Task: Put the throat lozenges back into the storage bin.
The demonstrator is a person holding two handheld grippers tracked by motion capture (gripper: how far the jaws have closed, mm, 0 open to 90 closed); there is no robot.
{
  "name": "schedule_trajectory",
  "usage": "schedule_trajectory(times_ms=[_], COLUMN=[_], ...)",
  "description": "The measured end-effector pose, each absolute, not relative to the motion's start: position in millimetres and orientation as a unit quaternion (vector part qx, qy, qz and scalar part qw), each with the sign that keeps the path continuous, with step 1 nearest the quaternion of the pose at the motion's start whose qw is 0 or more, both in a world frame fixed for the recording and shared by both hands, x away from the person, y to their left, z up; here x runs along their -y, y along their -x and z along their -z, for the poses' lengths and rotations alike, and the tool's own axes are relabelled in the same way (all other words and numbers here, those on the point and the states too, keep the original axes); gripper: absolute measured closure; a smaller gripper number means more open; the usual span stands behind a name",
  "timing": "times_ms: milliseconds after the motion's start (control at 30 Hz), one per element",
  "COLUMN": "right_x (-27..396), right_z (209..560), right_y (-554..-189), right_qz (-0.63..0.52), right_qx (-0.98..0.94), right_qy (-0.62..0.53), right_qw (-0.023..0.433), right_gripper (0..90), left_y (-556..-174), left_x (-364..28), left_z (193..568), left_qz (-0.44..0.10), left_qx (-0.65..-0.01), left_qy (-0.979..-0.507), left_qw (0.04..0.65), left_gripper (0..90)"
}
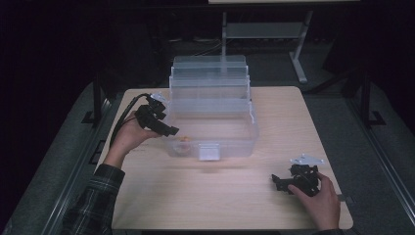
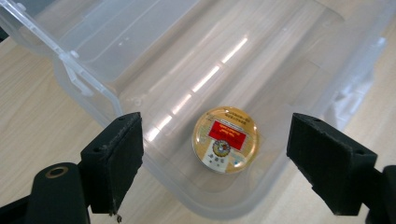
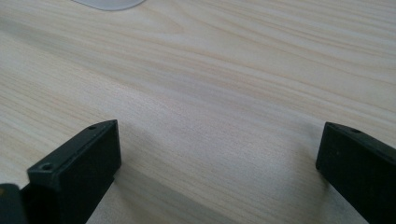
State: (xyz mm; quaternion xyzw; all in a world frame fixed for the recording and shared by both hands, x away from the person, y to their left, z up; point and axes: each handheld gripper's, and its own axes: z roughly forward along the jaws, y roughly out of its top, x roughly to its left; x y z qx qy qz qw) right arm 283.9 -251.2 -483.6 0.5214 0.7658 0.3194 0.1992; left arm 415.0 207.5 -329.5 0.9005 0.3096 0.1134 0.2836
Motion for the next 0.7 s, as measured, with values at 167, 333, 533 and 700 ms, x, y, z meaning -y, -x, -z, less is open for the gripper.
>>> schedule_trajectory(times_ms=[167,333,533,700], right_x=[251,251,251,251], right_z=[484,484,484,484], right_y=[-284,-284,-284,-284], right_qz=[-0.319,-0.319,-0.319,-0.319], right_qx=[-0.766,-0.766,-0.766,-0.766], right_qy=[-0.521,-0.521,-0.521,-0.521], right_qw=[0.199,0.199,0.199,0.199], right_gripper=[0.0,0.0,0.0,0.0], left_y=[-405,-398,-387,-378], left_x=[-215,-221,-230,-235], left_z=[329,329,336,340], left_qz=[-0.119,-0.125,-0.128,-0.130], left_qx=[-0.312,-0.315,-0.322,-0.325], left_qy=[-0.896,-0.893,-0.889,-0.886], left_qw=[0.292,0.297,0.301,0.305], left_gripper=[18.0,17.6,17.1,17.0])
